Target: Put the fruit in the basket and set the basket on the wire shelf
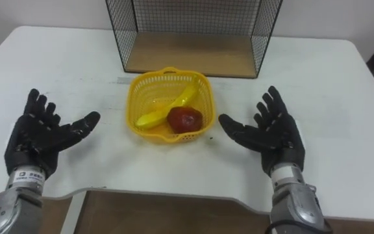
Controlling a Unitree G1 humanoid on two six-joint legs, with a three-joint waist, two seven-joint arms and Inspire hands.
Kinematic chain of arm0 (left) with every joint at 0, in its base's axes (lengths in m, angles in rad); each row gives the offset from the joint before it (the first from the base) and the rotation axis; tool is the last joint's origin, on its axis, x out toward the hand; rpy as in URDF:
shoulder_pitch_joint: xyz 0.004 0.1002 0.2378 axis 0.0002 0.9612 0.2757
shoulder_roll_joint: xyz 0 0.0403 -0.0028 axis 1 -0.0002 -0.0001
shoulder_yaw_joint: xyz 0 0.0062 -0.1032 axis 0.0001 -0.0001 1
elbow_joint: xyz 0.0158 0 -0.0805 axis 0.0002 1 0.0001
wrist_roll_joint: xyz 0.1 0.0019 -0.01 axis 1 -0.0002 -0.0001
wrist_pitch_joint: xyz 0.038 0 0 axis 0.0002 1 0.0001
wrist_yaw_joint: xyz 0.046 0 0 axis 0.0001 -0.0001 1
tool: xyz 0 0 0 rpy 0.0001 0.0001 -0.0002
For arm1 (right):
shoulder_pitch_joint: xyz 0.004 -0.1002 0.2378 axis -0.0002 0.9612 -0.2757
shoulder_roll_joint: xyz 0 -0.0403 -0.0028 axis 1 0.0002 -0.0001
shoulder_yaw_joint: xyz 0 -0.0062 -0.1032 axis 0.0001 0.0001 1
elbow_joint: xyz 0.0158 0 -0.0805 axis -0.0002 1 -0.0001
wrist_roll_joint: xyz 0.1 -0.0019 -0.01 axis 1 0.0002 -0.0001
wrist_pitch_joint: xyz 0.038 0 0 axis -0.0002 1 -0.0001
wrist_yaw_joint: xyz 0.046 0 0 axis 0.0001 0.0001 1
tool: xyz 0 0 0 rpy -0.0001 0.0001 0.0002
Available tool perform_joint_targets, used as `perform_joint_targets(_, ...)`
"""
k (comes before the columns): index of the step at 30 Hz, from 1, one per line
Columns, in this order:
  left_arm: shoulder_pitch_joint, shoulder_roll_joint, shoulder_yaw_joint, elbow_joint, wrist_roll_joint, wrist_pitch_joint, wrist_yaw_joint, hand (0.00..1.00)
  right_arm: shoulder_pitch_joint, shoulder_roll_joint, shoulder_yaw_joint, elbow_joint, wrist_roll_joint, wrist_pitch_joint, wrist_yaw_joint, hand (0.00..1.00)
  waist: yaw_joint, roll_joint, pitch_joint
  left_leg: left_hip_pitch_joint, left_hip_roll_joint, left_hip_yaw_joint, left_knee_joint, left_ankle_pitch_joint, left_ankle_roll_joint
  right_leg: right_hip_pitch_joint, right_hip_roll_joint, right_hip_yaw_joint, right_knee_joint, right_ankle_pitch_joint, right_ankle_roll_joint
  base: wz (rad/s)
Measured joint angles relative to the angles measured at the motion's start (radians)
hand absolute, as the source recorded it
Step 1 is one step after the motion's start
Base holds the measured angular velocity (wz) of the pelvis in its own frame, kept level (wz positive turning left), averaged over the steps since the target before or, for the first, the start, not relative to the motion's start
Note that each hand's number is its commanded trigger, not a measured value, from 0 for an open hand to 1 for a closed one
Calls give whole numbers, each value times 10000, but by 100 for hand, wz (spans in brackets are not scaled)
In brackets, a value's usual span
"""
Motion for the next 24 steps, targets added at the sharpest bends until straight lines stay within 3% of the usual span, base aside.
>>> perform_joint_targets(19, -254, -162, -356, 545, 6, 250, -469, 0, -258, 40, 580, 4, 748, 0, 409, 0, 29, 34, -27, -144, 4, 31, 58, 1, 2, -193, -5, 5, 123, 3, 0, 0)
perform_joint_targets(24, -318, -163, -487, 568, 5, 253, -636, 0, -390, 40, 613, 3, 752, 0, 411, 0, 25, 98, -68, -121, 11, 31, 75, 1, 2, -175, -3, 0, 153, 9, -6, 0)
